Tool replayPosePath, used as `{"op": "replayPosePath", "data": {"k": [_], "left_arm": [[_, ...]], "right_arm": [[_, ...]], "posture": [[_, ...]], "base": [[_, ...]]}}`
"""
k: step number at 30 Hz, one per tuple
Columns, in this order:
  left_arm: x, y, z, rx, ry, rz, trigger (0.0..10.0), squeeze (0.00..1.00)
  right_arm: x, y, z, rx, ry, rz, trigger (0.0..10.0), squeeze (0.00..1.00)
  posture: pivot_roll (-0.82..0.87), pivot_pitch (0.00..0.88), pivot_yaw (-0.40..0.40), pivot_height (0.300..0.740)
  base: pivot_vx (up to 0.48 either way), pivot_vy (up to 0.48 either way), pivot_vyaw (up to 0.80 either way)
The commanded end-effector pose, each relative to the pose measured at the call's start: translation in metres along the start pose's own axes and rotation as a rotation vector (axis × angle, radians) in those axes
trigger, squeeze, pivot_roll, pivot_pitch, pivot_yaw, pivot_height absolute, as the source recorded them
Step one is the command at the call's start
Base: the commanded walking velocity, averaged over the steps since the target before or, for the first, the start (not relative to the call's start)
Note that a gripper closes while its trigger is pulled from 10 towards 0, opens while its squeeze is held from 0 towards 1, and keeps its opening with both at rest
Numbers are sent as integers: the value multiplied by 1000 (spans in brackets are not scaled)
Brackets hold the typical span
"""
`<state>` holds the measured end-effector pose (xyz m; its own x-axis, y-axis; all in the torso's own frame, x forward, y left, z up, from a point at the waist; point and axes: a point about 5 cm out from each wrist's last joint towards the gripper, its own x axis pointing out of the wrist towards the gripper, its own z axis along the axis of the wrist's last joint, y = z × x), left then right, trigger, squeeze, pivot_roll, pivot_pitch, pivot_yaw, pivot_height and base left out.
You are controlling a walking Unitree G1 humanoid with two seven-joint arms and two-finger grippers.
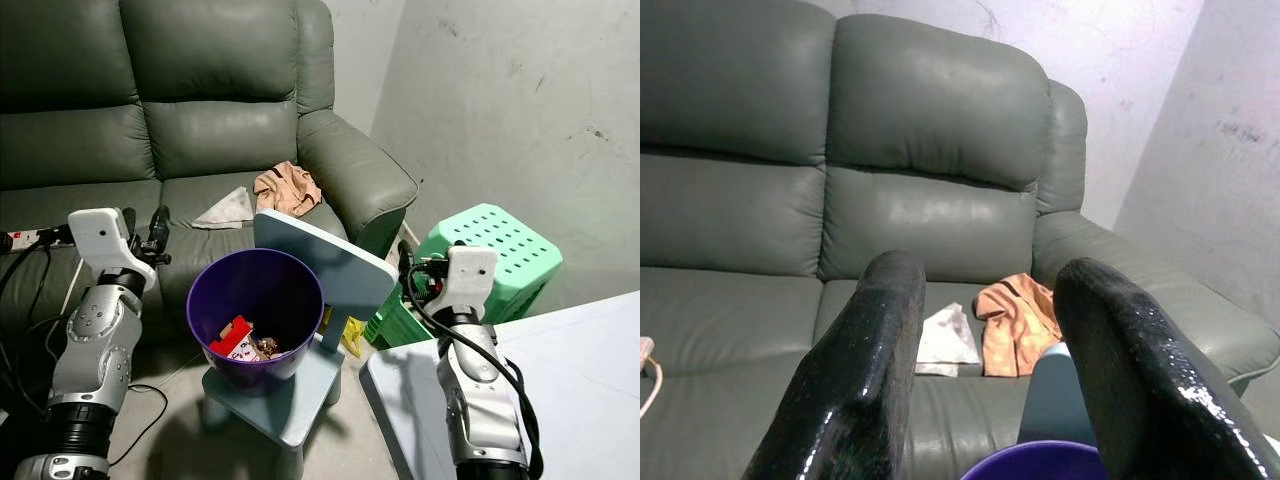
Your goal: Picking trash to rubbish bin
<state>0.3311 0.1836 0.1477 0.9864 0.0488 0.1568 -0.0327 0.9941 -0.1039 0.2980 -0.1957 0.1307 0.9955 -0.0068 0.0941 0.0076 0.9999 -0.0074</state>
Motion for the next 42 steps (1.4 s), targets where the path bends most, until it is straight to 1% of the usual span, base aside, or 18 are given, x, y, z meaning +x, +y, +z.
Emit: {"op": "replayPosePath", "data": {"k": [1,7,10,16,37,40,42], "left_arm": [[3,-4,3,11,-9,-16,10000,0],[8,-8,6,14,-20,-35,10000,0],[11,-10,5,-18,-7,-49,10000,0],[12,-10,3,-23,9,-50,10000,0],[11,-10,0,-35,23,-44,10000,0],[12,-10,0,-28,23,-40,10000,0],[12,-10,0,-29,24,-39,10000,0]], "right_arm": [[1,0,2,-11,-9,-6,10000,0],[1,0,0,-14,-5,-13,10000,0],[2,1,0,-13,-7,-14,10000,0],[1,3,-2,-13,-3,-10,10000,0],[-1,6,-4,-9,15,18,10000,0],[0,6,-4,-13,23,21,10000,0],[1,6,-5,-13,36,20,10000,0]], "posture": [[19,0,-81,740],[12,0,-73,740],[9,0,-71,740],[9,0,-72,740],[10,0,-81,740],[10,0,-80,740],[9,0,-81,740]], "base": [[0,0,0],[0,0,0],[0,0,0],[0,0,0],[0,431,0],[0,0,0],[0,0,-728]]}}
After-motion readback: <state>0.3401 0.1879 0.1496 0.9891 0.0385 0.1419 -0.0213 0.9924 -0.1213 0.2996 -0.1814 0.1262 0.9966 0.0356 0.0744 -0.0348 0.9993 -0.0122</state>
